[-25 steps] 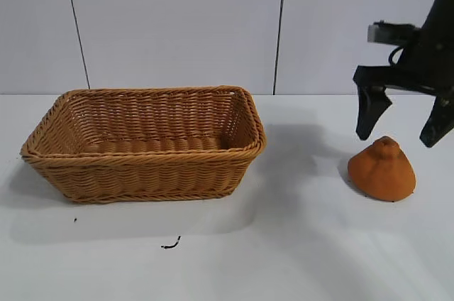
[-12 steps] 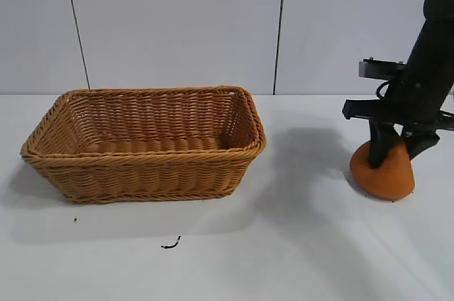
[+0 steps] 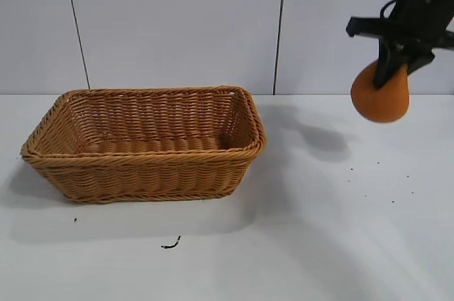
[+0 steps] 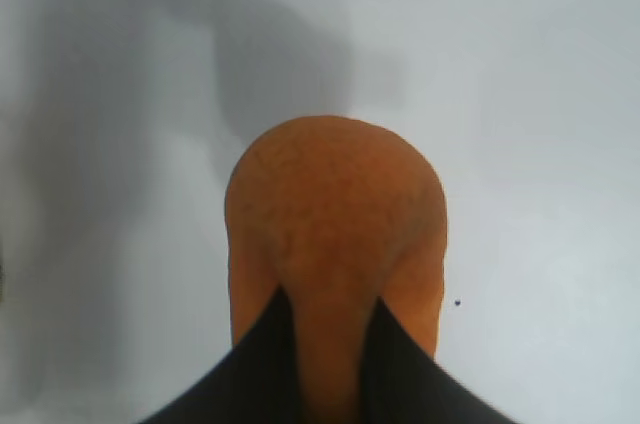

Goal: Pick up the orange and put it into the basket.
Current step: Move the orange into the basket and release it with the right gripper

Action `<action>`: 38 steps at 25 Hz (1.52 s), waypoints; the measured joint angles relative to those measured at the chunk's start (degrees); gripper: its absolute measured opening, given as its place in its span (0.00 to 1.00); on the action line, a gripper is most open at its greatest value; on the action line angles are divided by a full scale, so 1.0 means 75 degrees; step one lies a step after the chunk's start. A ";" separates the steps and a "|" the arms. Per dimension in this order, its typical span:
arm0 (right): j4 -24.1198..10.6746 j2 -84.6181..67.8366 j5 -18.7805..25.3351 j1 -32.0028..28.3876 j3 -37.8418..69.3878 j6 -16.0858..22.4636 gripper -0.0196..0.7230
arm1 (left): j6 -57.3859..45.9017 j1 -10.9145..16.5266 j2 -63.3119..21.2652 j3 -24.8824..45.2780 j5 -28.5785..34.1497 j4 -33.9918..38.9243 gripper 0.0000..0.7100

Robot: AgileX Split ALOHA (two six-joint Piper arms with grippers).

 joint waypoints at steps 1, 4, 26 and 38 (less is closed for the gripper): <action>-0.0017 0.0000 0.0007 0.0130 -0.0040 0.0005 0.07 | 0.0000 0.0000 0.0000 0.0000 0.0000 0.0000 0.94; -0.0026 0.0000 0.0007 0.0665 -0.0062 0.0070 0.07 | 0.0000 0.0000 0.0000 0.0000 0.0000 0.0000 0.94; 0.0091 0.1942 -0.2735 0.4298 -0.0072 0.0467 0.08 | 0.0000 0.0000 0.0000 0.0000 0.0000 0.0000 0.94; -0.0304 0.2014 -0.1575 0.4252 -0.1184 0.0969 0.89 | 0.0000 0.0000 0.0000 0.0000 0.0000 0.0000 0.94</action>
